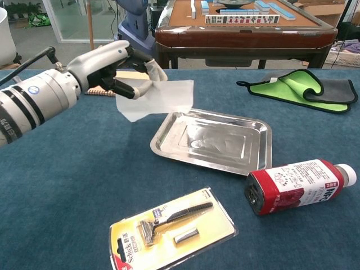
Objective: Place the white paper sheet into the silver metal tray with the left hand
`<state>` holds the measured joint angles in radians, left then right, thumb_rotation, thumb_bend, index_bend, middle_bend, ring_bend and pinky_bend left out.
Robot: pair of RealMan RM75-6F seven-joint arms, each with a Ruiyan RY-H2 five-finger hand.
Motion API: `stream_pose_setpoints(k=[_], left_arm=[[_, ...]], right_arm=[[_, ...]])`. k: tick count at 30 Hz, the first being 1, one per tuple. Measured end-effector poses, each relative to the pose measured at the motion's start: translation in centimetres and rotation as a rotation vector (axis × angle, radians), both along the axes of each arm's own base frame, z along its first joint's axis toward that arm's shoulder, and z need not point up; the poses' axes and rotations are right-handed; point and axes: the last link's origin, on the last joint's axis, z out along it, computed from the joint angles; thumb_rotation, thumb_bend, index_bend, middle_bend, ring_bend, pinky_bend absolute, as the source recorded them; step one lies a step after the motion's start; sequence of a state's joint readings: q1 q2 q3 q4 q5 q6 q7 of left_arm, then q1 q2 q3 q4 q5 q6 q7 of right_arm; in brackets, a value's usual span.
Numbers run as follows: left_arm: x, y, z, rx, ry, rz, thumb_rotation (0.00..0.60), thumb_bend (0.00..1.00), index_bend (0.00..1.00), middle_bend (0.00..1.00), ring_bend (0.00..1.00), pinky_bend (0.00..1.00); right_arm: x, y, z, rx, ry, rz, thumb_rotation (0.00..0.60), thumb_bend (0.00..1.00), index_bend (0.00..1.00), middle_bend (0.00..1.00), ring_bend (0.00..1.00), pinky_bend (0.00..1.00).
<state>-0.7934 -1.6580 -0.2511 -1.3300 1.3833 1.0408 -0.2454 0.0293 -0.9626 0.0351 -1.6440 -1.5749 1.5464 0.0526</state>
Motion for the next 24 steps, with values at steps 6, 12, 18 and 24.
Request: stream_pose_setpoints(k=[6,12,18,24], left_arm=[[2.2,-2.9,-2.5,-0.184,-0.021,-0.071,0.600,0.49,0.60,0.33,0.24,0.15],[3.0,-3.9,-4.7,-0.248,0.013,-0.132,0.600,0.48,0.60,0.33,0.24,0.15],[2.2,-2.0,-5.5,-0.227,0.052,-0.121,0.600,0.48,0.58,0.33,0.23,0.14],[1.1,-0.2,-5.2,-0.176,0.080,-0.103,0.600,0.48,0.56,0.33,0.22,0.14]], right_arm=[[0.1,-0.1,-0.2,0.003,0.000,-0.001,0.600,0.05,0.20,0.20,0.12,0.14],[0.2,0.0,-0.1,0.001,0.004,-0.001,0.600,0.05,0.20,0.20,0.12,0.14],[0.3,0.2,0.0,-0.006,0.006,-0.002,0.600,0.05,0.20,0.20,0.12,0.14],[0.5,0.0,-0.1,-0.001,0.004,0.006,0.600,0.05,0.20,0.20,0.12,0.14]])
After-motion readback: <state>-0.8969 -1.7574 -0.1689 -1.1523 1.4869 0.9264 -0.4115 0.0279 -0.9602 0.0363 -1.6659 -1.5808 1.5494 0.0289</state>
